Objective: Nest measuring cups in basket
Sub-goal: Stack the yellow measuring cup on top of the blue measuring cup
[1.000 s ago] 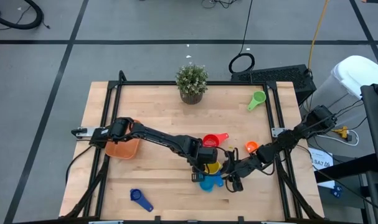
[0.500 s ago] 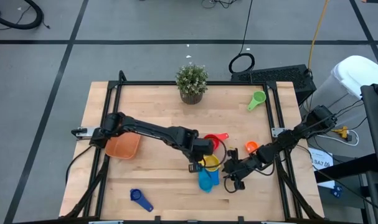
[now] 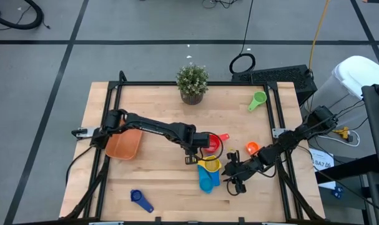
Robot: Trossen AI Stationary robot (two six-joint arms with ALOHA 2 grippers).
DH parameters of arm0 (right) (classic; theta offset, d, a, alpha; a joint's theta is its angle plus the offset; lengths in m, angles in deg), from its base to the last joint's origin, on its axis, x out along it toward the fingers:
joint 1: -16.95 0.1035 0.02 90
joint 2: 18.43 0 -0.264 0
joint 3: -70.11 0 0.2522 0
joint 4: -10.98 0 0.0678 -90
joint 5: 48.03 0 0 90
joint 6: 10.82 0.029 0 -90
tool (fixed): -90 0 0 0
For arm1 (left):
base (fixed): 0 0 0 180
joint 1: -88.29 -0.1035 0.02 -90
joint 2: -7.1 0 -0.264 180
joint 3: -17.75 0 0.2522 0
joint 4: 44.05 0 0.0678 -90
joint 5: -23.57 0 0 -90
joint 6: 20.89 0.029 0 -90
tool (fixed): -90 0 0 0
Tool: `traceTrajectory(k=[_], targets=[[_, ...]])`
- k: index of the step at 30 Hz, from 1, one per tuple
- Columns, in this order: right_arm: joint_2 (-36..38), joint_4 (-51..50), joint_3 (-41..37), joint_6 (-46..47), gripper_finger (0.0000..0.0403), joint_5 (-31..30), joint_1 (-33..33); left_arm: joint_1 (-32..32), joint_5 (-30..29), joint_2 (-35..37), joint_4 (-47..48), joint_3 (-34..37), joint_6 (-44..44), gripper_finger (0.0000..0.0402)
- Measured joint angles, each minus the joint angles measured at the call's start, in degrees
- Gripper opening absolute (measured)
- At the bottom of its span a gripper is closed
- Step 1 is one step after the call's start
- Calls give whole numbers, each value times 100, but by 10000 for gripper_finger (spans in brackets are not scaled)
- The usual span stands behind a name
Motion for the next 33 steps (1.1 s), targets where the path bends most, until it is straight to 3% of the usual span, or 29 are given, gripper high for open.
traceTrajectory(k=[5, 13, 20, 27, 33], targets=[[0, 21, 0, -76, 132, 8, 0, -5, 272, -2, -607, 577, -116, 97], [-2, 91, 0, 43, 132, 597, -44, 110, 439, 6, -827, 607, -292, 97], [-199, 1226, 1, -271, 132, 429, -368, 255, 995, 6, -1281, 572, -518, 97], [-116, 316, 0, -244, 132, 599, -264, 475, 928, 107, -719, 570, -607, 97], [-116, 317, 0, -148, 132, 599, -212, 390, 814, 102, -469, 570, -744, 97]])
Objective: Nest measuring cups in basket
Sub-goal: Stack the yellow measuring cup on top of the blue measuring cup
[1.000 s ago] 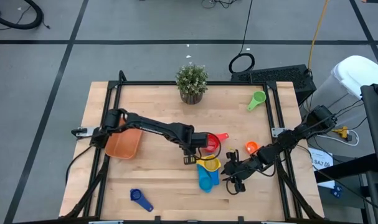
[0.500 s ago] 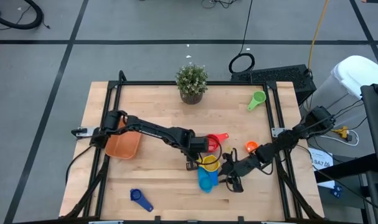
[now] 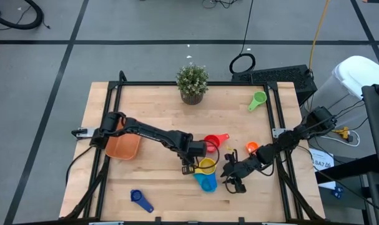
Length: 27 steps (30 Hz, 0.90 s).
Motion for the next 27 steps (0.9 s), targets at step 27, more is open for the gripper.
traceTrajectory(k=[27], targets=[[311, 102, 0, -1302, 77, -498, 214, 85, -19, 0, -38, 1, -865, 97]])
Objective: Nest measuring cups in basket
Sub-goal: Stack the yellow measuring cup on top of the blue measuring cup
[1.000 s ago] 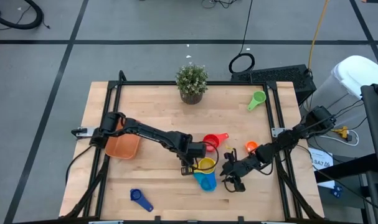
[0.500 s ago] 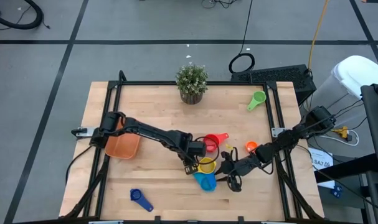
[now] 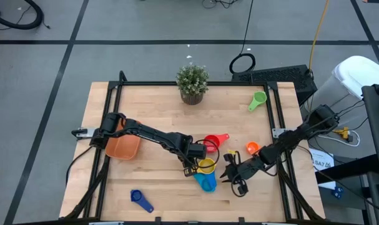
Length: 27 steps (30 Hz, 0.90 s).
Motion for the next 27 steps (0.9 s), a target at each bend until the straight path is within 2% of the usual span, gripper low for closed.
traceTrajectory(k=[2, 4, 10, 14, 18, 22, 27], targets=[[118, -17, 0, -272, 34, -7, 2, -5, -82, 0, 2, 1, 25, 97], [244, -133, 0, -613, 10, -18, 6, -29, -136, 0, 4, -1, 25, 97], [441, -577, 2, -1815, 1, -125, -3, -57, -28, 0, 149, -1, 18, 97], [415, -988, 39, -2800, 1, 277, -18, -55, 34, 0, 293, -1, -139, 97], [201, -1838, 397, -3781, 0, 328, -88, -57, 34, 0, 278, -1, -260, 97], [15, -2178, 976, -4124, 0, 350, -196, -57, 4, 7, 261, 0, -134, 97], [7, -2908, 1706, -4193, 0, 656, -340, 68, -510, 286, 92, 1, 214, 97]])
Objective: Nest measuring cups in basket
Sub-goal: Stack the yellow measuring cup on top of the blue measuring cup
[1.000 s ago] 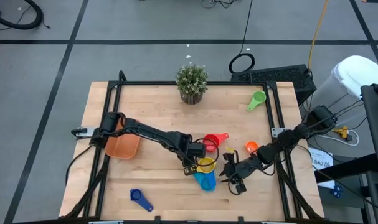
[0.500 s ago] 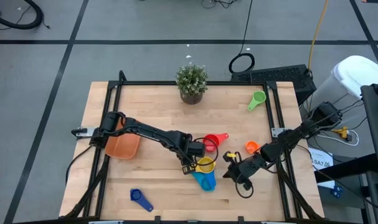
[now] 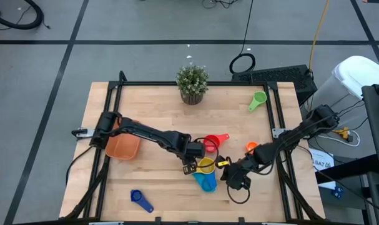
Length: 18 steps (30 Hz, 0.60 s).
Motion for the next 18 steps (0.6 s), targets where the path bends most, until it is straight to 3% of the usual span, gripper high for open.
traceTrajectory(k=[5, 10, 15, 18], targets=[[-10, -484, 222, -190, 0, 110, -26, 172, -57, 311, -127, -2, 169, 97], [-464, -799, 219, -341, 0, 293, -77, 263, -175, 325, 175, 85, 111, 97], [-1029, -647, 408, -458, 0, 302, -28, 280, -455, 387, 117, 738, 49, 97], [-1327, -671, 784, -524, 0, 298, -35, 270, -437, 603, -608, 1278, 46, 97]])
